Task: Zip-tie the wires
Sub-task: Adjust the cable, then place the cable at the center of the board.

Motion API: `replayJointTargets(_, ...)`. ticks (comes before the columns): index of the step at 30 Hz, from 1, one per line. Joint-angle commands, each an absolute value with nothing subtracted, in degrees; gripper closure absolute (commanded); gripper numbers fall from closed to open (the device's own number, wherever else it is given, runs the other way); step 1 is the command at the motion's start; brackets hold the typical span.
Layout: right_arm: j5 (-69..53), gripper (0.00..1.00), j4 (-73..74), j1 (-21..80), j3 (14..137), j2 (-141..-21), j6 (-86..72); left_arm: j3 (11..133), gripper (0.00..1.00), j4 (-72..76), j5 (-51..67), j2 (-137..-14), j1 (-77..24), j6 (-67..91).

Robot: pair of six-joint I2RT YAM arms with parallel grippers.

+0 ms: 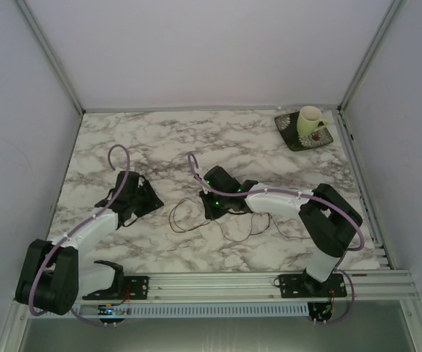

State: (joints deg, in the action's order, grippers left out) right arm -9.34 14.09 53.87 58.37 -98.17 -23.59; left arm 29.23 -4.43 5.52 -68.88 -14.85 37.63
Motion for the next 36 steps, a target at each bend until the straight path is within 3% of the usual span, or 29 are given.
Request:
replayJointTargets(1, -7.81, 1.0, 14.77, 53.87, 60.85, -98.6, -24.28, 32.47, 0.5, -5.09, 4.33, -68.82, -14.21, 35.49)
replayJointTargets(7, -7.35, 1.0, 14.7, 53.86, 60.87, -98.58, -25.75, 37.74, 0.34, -9.28, 2.55, -67.37, -12.67, 33.19)
replayJointTargets(10, -6.47, 1.0, 14.68, 53.81, 60.18, -97.69, -26.31, 40.4, 0.31, -9.99, 4.18, -66.49, -12.68, 32.49)
replayJointTargets(19, -5.78, 1.0, 10.36, 53.9, 56.55, -93.23, -27.74, 39.32, 0.39, -3.17, 16.72, -65.31, -16.45, 40.09)
replayJointTargets(36, -6.0, 1.0, 6.54, 55.51, 54.63, -91.41, -28.21, 34.87, 0.44, 15.34, 12.74, -78.38, -28.75, 53.87)
